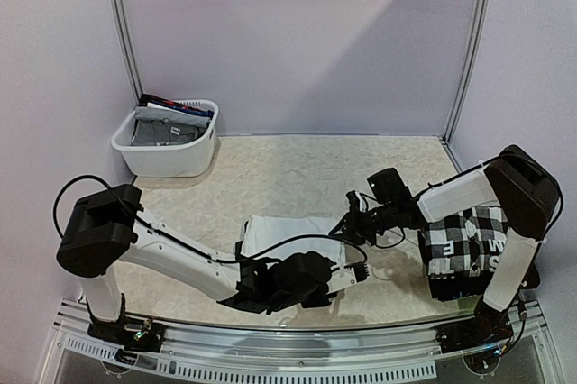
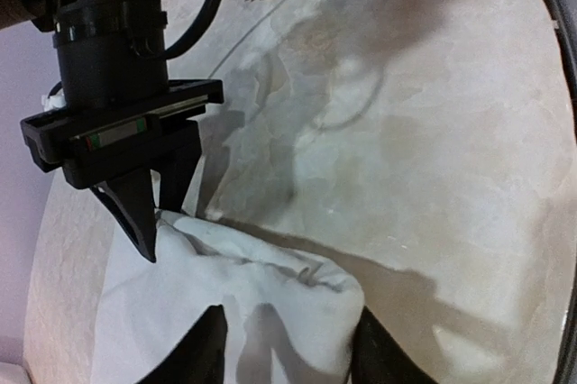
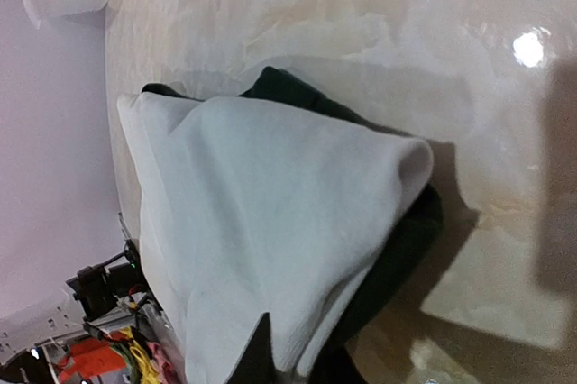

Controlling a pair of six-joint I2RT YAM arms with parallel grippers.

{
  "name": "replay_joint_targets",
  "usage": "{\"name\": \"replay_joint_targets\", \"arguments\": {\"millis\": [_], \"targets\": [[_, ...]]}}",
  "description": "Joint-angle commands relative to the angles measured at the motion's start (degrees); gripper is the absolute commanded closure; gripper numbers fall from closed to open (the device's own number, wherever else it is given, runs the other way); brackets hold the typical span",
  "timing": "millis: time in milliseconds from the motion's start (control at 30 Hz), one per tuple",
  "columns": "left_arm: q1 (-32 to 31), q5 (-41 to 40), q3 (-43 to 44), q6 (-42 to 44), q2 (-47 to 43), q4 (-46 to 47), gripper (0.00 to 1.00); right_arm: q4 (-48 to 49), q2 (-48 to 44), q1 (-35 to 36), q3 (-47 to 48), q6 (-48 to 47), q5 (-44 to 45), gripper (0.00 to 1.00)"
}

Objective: Fold and stack the mixed laundry pile
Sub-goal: Pass from the left arm to the right, then place the square-folded T-shirt at the corner of the board.

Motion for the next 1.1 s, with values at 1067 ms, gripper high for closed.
{"name": "replay_joint_targets", "arguments": {"millis": [1067], "targets": [[6.3,6.11,-15.49,-17.02,-25.23,1.6,0.06,-75.19,-35.27,3.38,14.05,-24.05,49.27,1.0]]}}
